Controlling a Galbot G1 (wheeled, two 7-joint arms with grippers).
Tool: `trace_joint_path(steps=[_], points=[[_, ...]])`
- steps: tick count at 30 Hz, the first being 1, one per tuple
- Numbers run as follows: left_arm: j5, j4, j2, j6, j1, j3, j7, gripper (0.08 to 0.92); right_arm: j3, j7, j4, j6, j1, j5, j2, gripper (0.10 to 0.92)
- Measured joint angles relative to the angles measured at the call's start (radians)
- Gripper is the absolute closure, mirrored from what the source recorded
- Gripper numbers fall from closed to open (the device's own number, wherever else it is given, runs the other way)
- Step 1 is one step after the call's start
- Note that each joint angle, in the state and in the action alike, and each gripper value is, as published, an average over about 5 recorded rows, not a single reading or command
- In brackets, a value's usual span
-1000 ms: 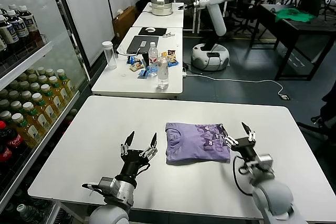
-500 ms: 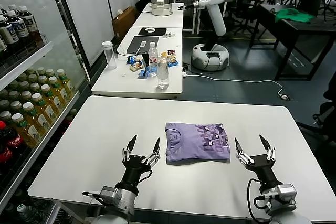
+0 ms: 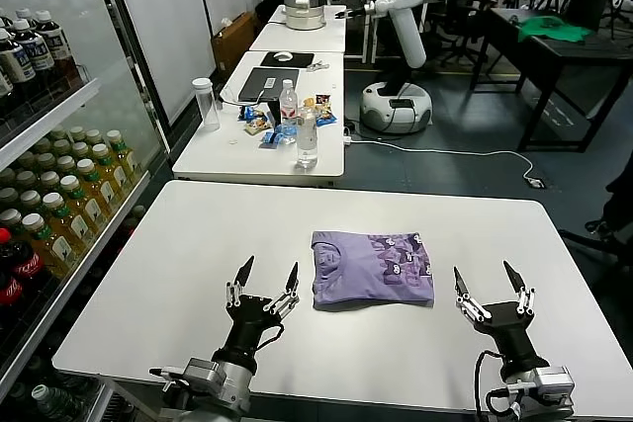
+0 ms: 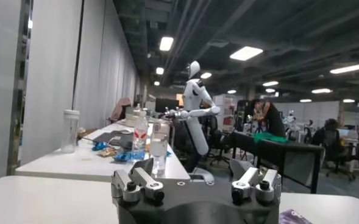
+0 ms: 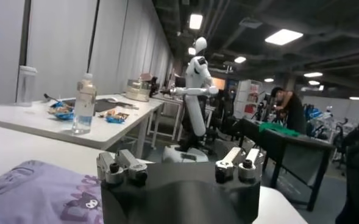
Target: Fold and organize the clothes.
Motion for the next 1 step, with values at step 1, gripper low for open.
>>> trace_joint_path(steps=[1], points=[[0.000,-0.001,0.000,0.000,0.001,0.000,0.000,0.177,0.001,0.001,0.002,0.000,-0.002,0.000,0.000,0.203]])
